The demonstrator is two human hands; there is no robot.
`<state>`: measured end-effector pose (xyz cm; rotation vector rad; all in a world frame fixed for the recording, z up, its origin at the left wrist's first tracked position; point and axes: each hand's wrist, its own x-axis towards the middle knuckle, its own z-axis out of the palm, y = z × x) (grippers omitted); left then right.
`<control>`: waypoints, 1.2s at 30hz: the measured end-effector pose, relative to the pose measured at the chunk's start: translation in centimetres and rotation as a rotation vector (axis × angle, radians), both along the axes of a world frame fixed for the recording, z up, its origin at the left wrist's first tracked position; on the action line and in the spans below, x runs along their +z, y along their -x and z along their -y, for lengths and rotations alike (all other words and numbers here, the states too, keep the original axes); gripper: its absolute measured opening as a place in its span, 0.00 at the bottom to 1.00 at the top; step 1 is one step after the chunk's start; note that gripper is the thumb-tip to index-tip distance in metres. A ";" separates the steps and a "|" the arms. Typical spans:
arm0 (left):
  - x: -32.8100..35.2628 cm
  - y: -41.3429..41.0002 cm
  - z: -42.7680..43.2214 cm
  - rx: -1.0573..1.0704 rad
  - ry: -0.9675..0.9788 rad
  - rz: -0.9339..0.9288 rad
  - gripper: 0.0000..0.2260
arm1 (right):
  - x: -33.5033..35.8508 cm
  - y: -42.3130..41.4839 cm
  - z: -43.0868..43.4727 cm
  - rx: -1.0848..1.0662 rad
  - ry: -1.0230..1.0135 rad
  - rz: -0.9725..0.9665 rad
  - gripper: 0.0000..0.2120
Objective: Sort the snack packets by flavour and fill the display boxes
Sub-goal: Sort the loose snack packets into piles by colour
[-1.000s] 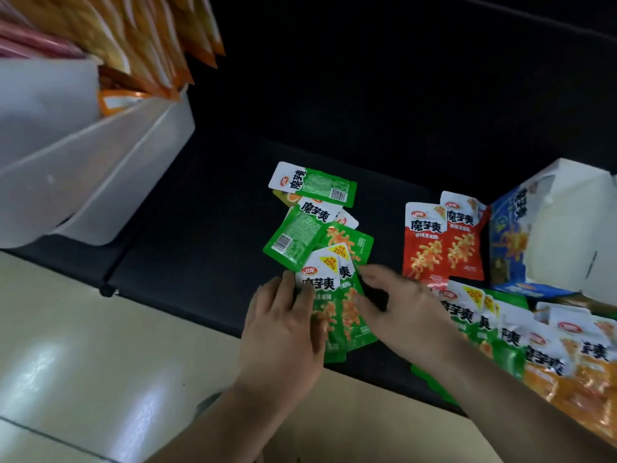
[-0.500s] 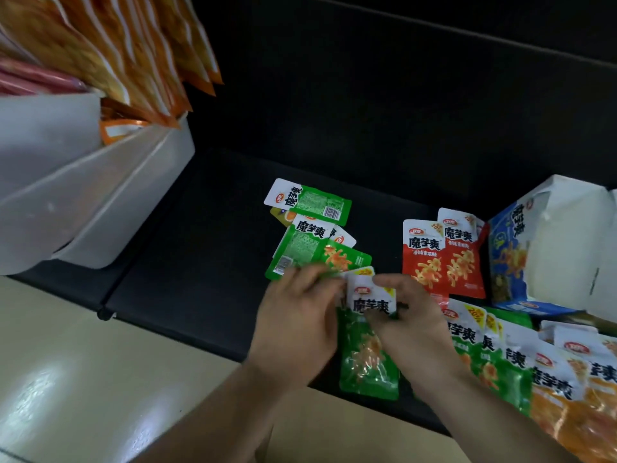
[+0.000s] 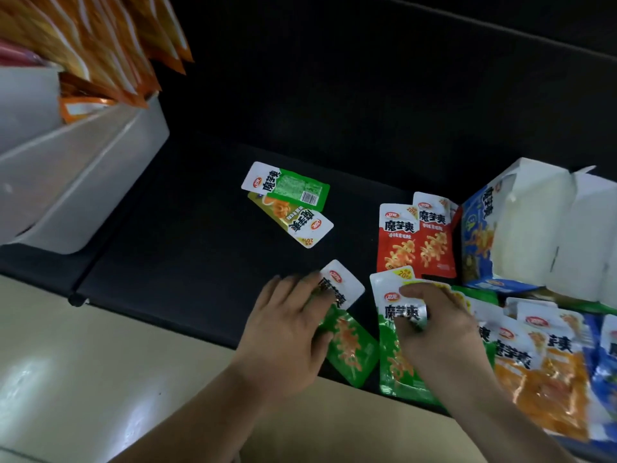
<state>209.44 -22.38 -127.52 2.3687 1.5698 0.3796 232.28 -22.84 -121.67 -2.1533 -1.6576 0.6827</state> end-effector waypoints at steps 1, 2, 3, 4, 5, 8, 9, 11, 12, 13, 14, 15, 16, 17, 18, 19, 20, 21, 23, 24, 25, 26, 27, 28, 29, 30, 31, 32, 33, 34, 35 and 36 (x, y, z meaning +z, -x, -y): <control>-0.2 0.1 -0.3 0.001 0.023 -0.033 0.26 | -0.3 -0.1 0.1 0.024 -0.015 0.094 0.20; -0.3 0.2 -0.6 0.005 0.034 -0.053 0.28 | -0.5 -0.1 0.2 0.059 -0.038 0.209 0.22; -0.3 0.2 -0.8 0.008 0.036 -0.074 0.28 | -0.9 -0.1 0.3 0.098 -0.076 0.307 0.23; -0.2 0.0 -0.8 0.010 0.033 -0.100 0.27 | -1.2 -0.1 0.3 0.141 -0.130 0.354 0.24; 0.1 -0.2 -0.7 0.016 0.033 -0.124 0.26 | -1.4 0.1 0.2 0.186 -0.187 0.344 0.23; 0.6 -0.8 -1.1 0.054 -0.014 -0.077 0.19 | -1.9 1.8 0.1 0.306 -0.229 0.101 0.20; 0.8 -0.6 -2.0 0.070 -0.038 -0.035 0.16 | -2.0 2.4 -0.2 0.333 -0.197 0.027 0.21; 1.7 0.3 -5.0 0.100 -0.091 -0.007 0.12 | -2.2 3.3 -0.9 0.410 -0.149 -0.007 0.24; 2.3 0.7 -7.1 0.103 -0.067 -0.024 0.15 | -2.4 3.6 -1.6 0.457 -0.121 0.012 0.25; 3.0 1.2 -9.3 0.103 0.002 -0.064 0.22 | -2.4 3.9 -2.3 0.500 -0.065 0.045 0.28; 3.7 1.7 -11.5 0.095 0.096 -0.125 0.31 | -2.3 4.2 -3.0 0.537 0.017 0.094 0.31; 4.3 2.1 -13.4 0.079 0.201 -0.208 0.38 | -2.1 4.4 -3.6 0.564 0.102 0.149 0.34; 4.6 2.4 -14.8 0.056 0.283 -0.291 0.41 | -1.9 4.5 -4.0 0.579 0.152 0.199 0.36; 4.5 2.7 -15.7 0.031 0.332 -0.351 0.42 | -1.8 4.7 -4.2 0.588 0.162 0.231 0.38; 4.2 3.0 -15.9 0.020 0.347 -0.370 0.40 | -1.7 4.8 -4.3 0.598 0.152 0.251 0.40; 3.8 3.4 -15.5 0.026 0.328 -0.363 0.37 | -1.6 4.9 -4.4 0.602 0.145 0.261 0.41; 3.4 3.8 -14.6 0.047 0.278 -0.343 0.35 | -1.6 4.9 -4.4 0.603 0.159 0.267 0.41; 3.2 4.1 -13.4 0.076 0.217 -0.321 0.32 | -1.7 4.9 -4.4 0.601 0.174 0.271 0.42; 2.8 4.3 -10.4 0.113 0.110 -0.296 0.28 | -1.6 4.9 -4.5 0.594 0.166 0.271 0.43; 2.6 4.3 -8.9 0.117 0.075 -0.279 0.26 | -1.6 4.9 -4.5 0.594 0.150 0.271 0.44; 2.6 4.4 -7.5 0.114 0.056 -0.252 0.25 | -1.6 5.0 -4.4 0.594 0.143 0.277 0.44; 2.5 4.6 -6.5 0.111 0.048 -0.221 0.24 | -1.7 5.0 -4.3 0.592 0.142 0.281 0.44; 2.4 4.9 -5.8 0.111 0.045 -0.190 0.24 | -1.7 5.1 -4.3 0.588 0.141 0.279 0.43; 2.4 5.4 -5.4 0.118 0.041 -0.158 0.25 | -1.8 5.0 -4.3 0.582 0.136 0.268 0.41; 2.4 6.0 -5.2 0.136 0.048 -0.130 0.27 | -1.8 4.8 -4.4 0.571 0.132 0.249 0.38; 2.4 6.6 -5.2 0.166 0.074 -0.104 0.29 | -1.9 4.7 -4.5 0.559 0.129 0.229 0.35; 2.4 7.2 -5.3 0.197 0.115 -0.077 0.32 | -1.9 4.6 -4.6 0.547 0.123 0.214 0.34; 2.4 7.5 -5.4 0.217 0.151 -0.057 0.34 | -2.0 4.4 -4.7 0.535 0.120 0.205 0.32; 2.2 7.7 -5.2 0.224 0.157 -0.049 0.34 | -1.9 4.4 -4.7 0.522 0.119 0.193 0.31; 2.0 7.5 -5.0 0.221 0.145 -0.043 0.33 | -1.9 4.5 -4.7 0.505 0.118 0.170 0.30; 1.8 7.2 -4.7 0.216 0.132 -0.029 0.33 | -1.9 4.5 -4.7 0.487 0.116 0.136 0.30; 1.7 6.7 -4.4 0.218 0.126 0.003 0.32 | -1.9 4.5 -4.6 0.464 0.116 0.102 0.31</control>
